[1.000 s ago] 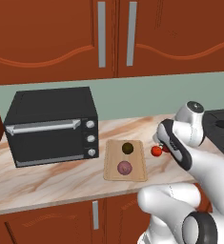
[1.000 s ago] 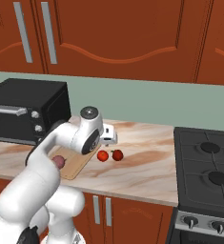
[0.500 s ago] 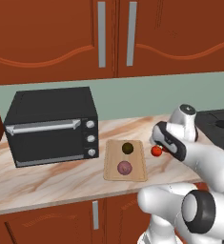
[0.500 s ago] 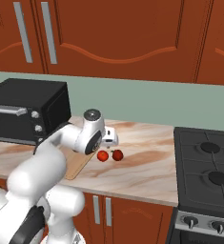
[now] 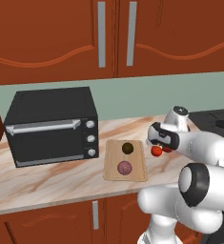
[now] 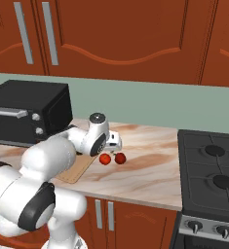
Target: Place the avocado, onion, tomato, and bell pepper on the cutting board.
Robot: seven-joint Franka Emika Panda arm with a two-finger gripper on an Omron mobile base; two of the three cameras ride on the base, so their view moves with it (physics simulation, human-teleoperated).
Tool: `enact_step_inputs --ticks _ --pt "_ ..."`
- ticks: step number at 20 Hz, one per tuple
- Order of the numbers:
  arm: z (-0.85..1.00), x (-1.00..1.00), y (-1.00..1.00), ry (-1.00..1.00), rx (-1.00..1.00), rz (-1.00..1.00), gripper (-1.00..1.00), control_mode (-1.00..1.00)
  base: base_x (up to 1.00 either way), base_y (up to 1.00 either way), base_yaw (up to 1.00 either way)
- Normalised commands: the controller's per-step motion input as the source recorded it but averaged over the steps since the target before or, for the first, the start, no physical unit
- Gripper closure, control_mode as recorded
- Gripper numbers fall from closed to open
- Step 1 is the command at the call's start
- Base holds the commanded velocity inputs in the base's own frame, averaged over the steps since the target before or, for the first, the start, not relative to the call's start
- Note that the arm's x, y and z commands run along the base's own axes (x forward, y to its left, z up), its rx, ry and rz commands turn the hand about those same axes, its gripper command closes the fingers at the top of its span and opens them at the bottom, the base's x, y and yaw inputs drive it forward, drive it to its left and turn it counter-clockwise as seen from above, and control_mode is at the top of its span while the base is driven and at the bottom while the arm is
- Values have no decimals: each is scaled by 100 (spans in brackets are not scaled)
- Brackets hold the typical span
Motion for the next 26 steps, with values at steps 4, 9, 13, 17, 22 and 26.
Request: enact_step_inputs --ticks 4,9,13,17,22,26 --pt "-29 22 0 9 0 0 -100 -100 0 0 0" --pt "-26 21 0 8 0 0 -100 -100 0 0 0" --pt "-24 19 -2 7 0 0 -100 -100 0 0 0" --pt "-24 14 -3 6 0 0 -100 -100 0 0 0" --pt "-28 7 -3 5 0 0 -100 -100 0 0 0" --pt "-25 1 -2 3 0 0 100 -100 0 0 0"
